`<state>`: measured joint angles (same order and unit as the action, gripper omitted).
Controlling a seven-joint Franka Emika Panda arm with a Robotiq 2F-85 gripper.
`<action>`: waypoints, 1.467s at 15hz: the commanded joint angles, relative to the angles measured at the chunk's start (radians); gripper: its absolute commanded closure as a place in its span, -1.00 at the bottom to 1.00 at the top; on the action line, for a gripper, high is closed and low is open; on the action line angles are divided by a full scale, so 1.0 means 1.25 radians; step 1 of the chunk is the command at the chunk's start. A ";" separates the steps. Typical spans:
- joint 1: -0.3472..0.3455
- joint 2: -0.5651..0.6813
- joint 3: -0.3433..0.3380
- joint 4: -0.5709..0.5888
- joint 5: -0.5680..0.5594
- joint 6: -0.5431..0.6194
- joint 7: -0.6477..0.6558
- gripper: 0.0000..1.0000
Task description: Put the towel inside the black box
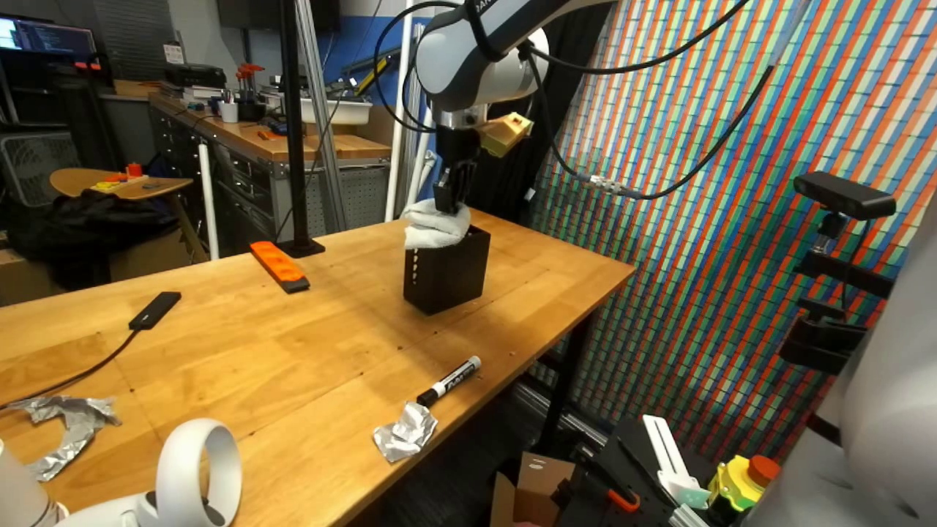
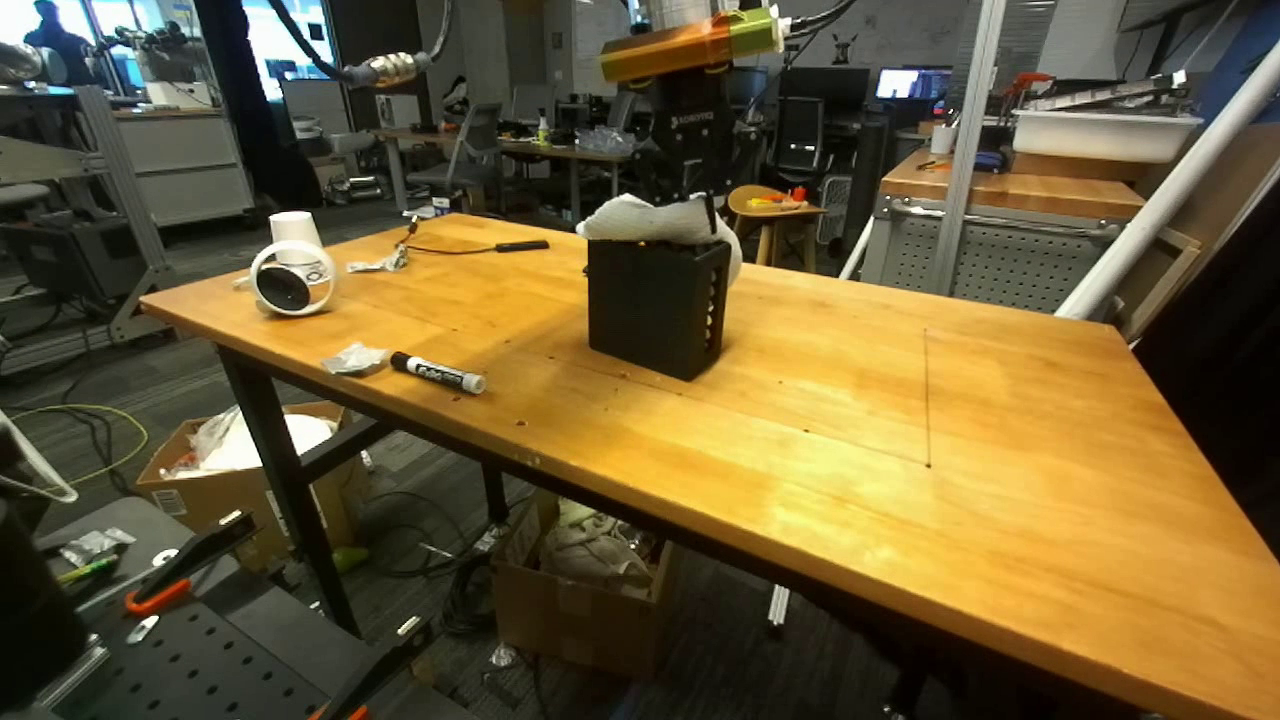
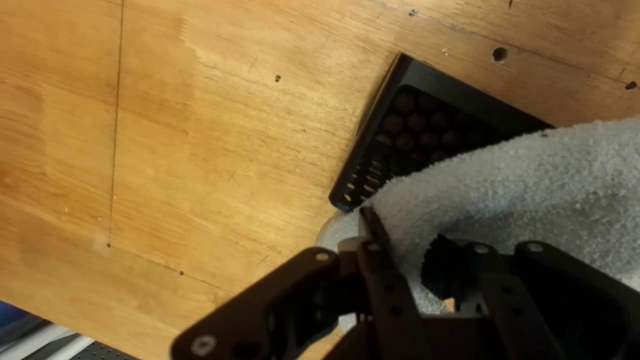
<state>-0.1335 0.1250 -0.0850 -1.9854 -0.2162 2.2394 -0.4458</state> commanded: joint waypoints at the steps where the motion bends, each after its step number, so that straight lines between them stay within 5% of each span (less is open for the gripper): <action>1: 0.009 -0.022 -0.003 -0.028 -0.038 -0.010 0.012 0.94; 13: 0.028 -0.128 0.007 -0.108 -0.066 0.007 0.076 0.94; 22: 0.045 -0.054 0.012 -0.073 -0.031 -0.003 0.122 0.94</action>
<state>-0.0741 0.0132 -0.0647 -2.1262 -0.2847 2.2468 -0.3247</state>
